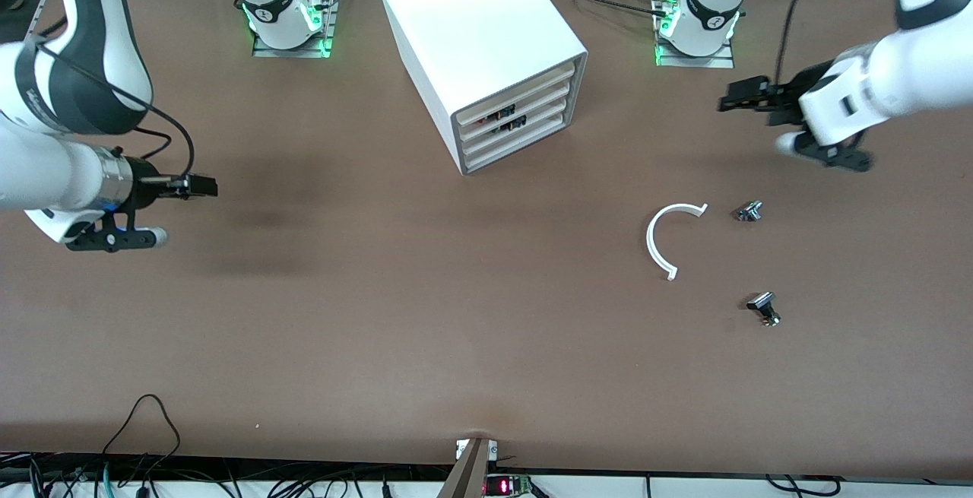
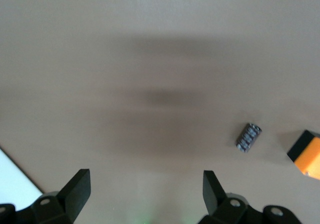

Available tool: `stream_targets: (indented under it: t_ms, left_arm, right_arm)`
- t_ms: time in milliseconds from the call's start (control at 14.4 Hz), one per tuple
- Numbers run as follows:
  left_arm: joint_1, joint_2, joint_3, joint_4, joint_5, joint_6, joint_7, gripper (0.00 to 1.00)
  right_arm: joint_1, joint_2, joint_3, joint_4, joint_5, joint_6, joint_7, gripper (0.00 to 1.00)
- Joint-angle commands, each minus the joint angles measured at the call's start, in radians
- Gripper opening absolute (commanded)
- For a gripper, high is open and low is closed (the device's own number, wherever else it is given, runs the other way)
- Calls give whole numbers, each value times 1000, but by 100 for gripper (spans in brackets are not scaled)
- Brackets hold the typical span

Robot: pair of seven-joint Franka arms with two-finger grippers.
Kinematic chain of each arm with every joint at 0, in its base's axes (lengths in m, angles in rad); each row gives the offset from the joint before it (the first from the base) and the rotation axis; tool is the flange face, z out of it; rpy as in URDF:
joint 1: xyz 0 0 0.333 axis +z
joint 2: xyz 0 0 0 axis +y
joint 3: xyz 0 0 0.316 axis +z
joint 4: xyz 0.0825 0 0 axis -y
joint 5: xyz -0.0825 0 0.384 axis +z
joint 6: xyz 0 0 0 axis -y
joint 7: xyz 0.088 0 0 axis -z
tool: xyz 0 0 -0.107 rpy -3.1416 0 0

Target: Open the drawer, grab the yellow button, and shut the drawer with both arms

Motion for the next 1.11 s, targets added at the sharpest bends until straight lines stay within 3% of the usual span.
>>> stream_targets:
  t_ms: [0,277,485,624,901,1040]
  left_arm:
    - [2,71,-39,-9,-131,-7,92,92]
    - [2,118,-85,-104,-341,66,257,93]
    - [3,119,-121,-276,-529,224,454,94]
    - [5,113,-161,-340,-567,304,532,94]
    - [10,74,-235,-494,-726,343,701,92]
    - [13,70,-264,-543,-751,392,753,90]
  right_arm:
    - [-4,63,5,19,17,37,29,99]
    - [42,120,11,56,16,50,168,99]
    - [82,155,11,79,16,56,350,99]
    - [99,198,13,146,31,33,490,99]
    - [134,210,13,158,141,36,573,99]
    - [137,210,13,164,206,40,642,99]
